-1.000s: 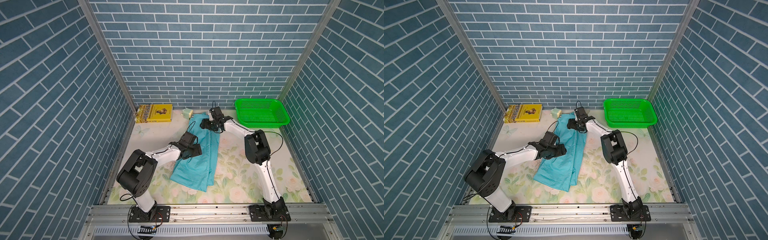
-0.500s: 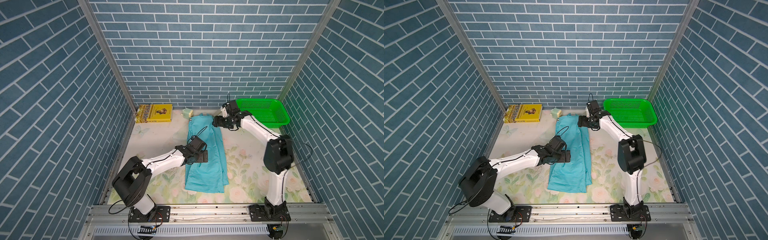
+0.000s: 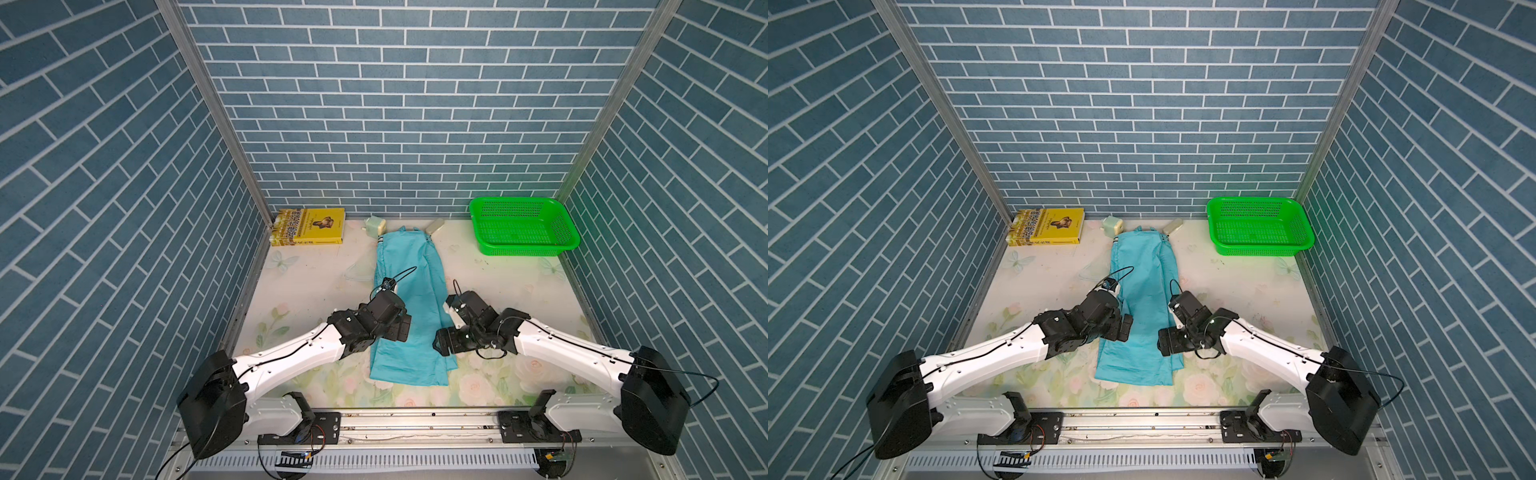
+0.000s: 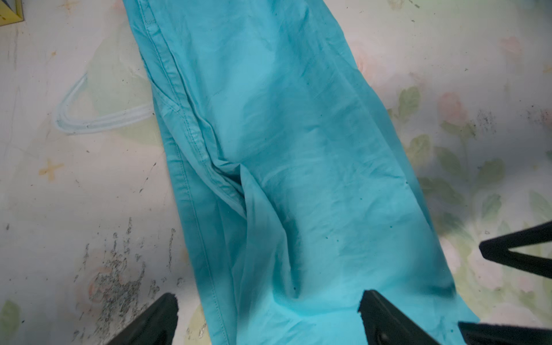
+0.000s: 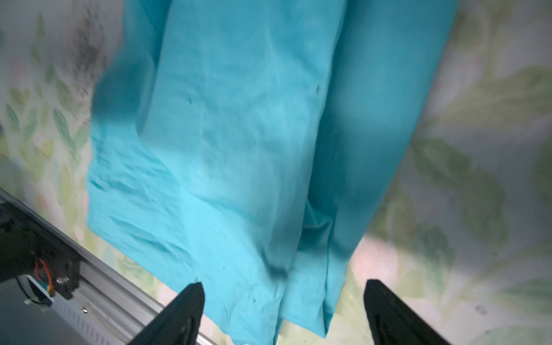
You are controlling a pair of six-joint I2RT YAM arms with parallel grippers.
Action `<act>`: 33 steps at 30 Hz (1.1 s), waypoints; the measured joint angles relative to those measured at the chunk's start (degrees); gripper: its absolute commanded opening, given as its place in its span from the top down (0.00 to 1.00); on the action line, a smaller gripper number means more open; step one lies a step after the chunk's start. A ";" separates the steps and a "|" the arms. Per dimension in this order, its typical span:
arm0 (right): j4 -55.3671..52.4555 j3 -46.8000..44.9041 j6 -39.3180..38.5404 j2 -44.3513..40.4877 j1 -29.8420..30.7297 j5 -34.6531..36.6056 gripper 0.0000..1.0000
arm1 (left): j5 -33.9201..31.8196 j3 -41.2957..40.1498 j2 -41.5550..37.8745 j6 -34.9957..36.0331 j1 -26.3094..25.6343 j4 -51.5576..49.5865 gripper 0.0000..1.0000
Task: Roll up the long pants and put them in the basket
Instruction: Roll the long pant at the center of the board.
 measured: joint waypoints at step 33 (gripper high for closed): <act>-6.12 -2.78 6.05 -6.95 0.22 5.84 1.00 | -2.93 -5.03 -2.75 11.65 -16.39 14.38 0.00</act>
